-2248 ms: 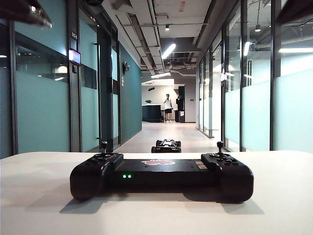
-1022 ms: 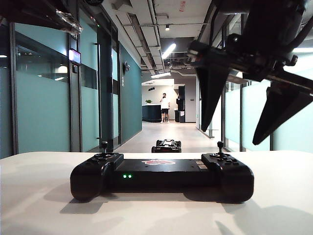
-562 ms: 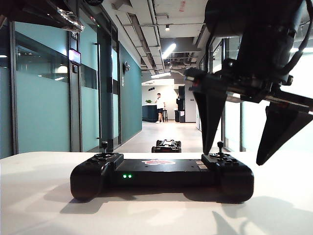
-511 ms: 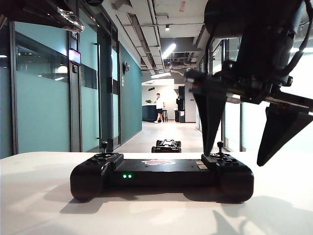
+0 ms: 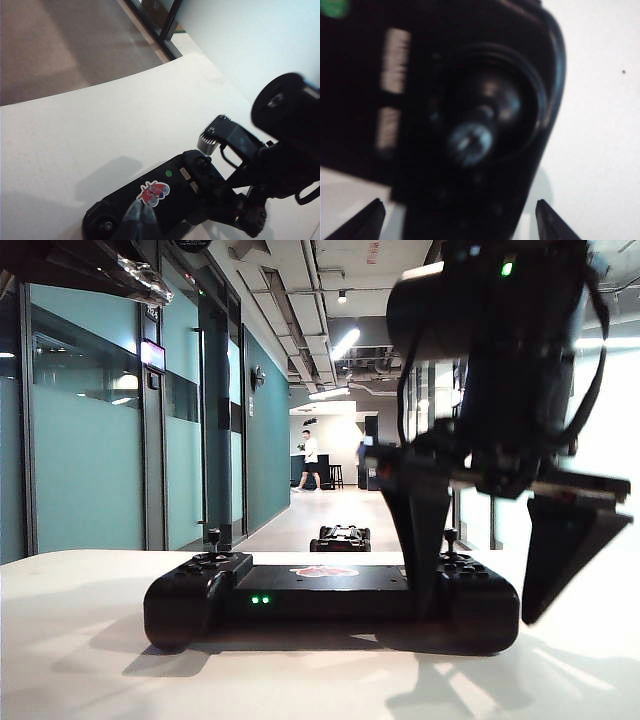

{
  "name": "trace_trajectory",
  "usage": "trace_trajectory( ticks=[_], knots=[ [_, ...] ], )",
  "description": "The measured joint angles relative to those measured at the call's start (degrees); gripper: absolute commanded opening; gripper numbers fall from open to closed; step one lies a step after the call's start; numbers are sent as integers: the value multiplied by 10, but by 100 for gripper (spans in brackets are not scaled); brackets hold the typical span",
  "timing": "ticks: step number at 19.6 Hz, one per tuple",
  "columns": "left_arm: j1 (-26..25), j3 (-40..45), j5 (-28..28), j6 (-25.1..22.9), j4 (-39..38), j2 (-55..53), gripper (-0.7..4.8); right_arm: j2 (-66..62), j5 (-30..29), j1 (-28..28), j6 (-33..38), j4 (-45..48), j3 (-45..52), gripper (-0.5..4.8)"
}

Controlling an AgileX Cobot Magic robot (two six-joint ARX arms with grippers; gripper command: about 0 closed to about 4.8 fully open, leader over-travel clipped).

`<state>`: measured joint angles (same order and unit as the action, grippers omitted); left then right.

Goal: Push the left joystick on the remote control sitting on the white table forward to make the robot dog walk in a straight line until it approaches the door.

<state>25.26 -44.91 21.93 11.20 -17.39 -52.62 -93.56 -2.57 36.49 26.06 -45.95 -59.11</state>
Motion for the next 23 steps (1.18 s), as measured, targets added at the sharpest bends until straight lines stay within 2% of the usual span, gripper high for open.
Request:
trace_trajectory(
  ticks=[4,8,11,17,19,23],
  knots=[
    [0,0,0,0,0,0,-5,-17,0,0,5,4,0,395],
    [0,0,0,0,0,0,-5,-17,0,0,19,26,-1,290],
    [0,0,0,0,0,0,-5,-17,2,-1,25,24,-1,238],
    [0,0,0,0,0,0,-5,-17,8,0,54,22,-2,237],
    [0,0,0,-2,0,0,-5,-17,8,0,82,24,-2,183],
    [0,0,28,-46,0,-7,-6,-17,8,0,95,21,-3,175]
  ],
)
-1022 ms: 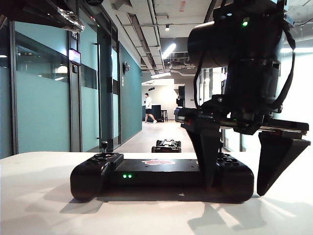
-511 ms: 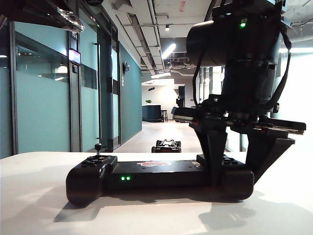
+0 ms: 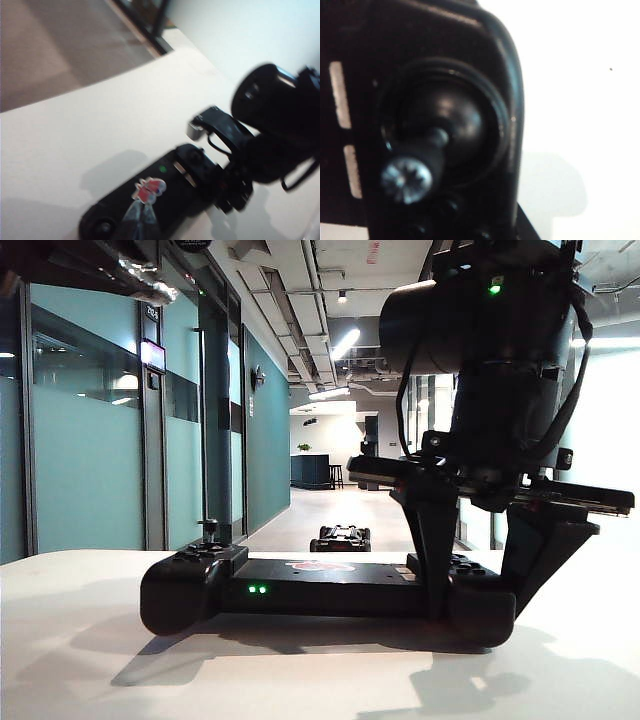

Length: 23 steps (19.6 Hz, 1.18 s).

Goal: Push the left joystick on the remote control sitting on the white table forward to make the robot dog walk in a straight line until it approaches the door.

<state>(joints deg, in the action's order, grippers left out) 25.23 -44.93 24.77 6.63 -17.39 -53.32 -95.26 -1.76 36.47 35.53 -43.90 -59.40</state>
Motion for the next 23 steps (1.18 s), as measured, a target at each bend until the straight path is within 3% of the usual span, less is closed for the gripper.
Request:
trace_trajectory(
  ticks=[8,15,23],
  knots=[
    [0,0,54,-148,-34,-133,-5,0,0,0,8,-2,0,175],
    [0,0,57,-208,-33,-234,-6,1,12,0,13,-10,0,175],
    [0,0,71,-212,10,-289,-6,1,12,0,13,-13,0,175]
  ],
)
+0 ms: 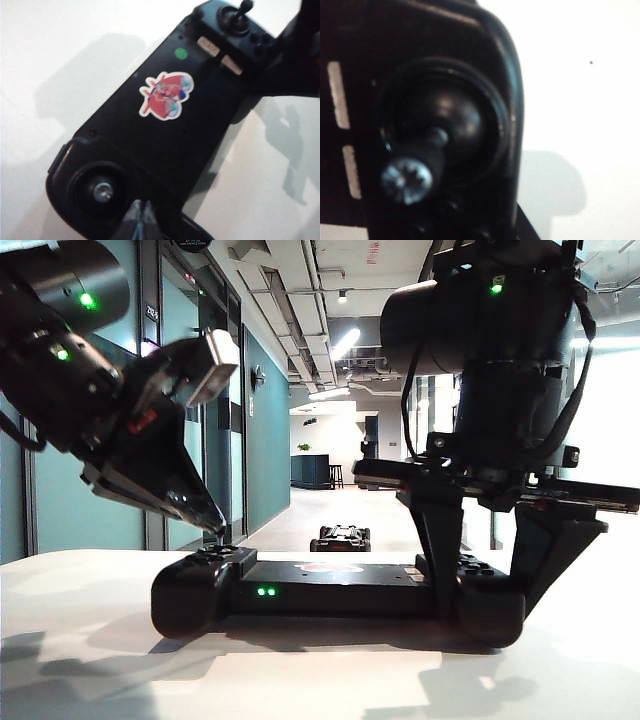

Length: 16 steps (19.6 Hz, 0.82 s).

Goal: Push the left joystick on the remote control sitting on the white table forward to make the robot dog walk in a straight line until it approaches the door.

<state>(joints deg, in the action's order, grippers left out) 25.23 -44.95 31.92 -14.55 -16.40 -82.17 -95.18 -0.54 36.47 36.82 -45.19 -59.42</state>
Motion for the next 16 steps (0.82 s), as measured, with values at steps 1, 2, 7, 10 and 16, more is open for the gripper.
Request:
trace_trajectory(
  ticks=[1,2,7,10,16],
  knots=[
    [0,0,3,0,5,-4,-6,0,0,0,0,-2,0,175],
    [0,0,16,0,15,-11,-6,0,1,0,0,-4,-1,175],
    [0,0,23,0,25,-35,-6,0,1,0,0,-5,-1,175],
    [0,0,24,0,39,-42,-6,0,1,0,0,-7,-1,174],
    [0,-1,28,13,54,-65,-5,0,5,0,0,-9,-1,175]
  ],
)
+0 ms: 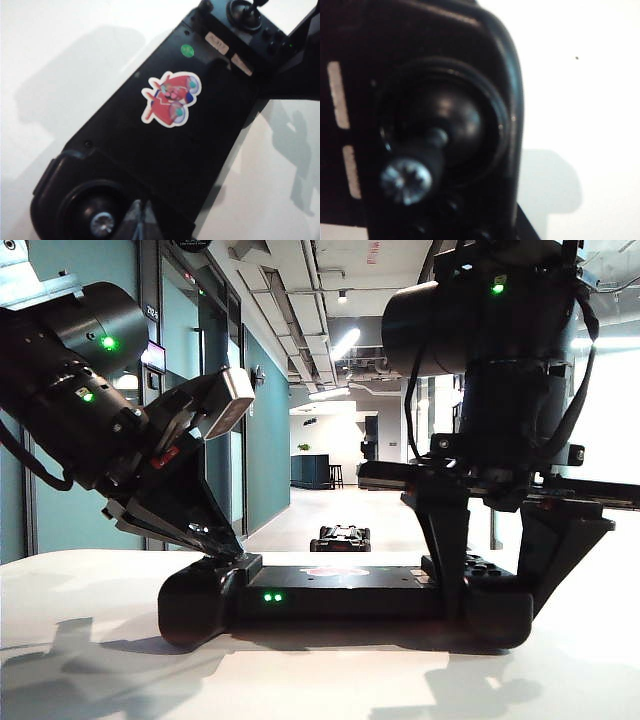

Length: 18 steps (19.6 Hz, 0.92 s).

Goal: Push the left joystick on the remote control sitting on the white table forward to make the robot dog walk in a straight line until it approaches the door.

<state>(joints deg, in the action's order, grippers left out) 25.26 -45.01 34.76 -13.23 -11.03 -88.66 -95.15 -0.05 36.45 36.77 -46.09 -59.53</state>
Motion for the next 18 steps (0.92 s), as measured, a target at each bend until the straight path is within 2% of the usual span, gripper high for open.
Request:
trace_trajectory(
  ticks=[18],
  knots=[
    [-1,-1,3,0,42,-16,-6,0,1,0,-7,-3,0,174]
  ],
)
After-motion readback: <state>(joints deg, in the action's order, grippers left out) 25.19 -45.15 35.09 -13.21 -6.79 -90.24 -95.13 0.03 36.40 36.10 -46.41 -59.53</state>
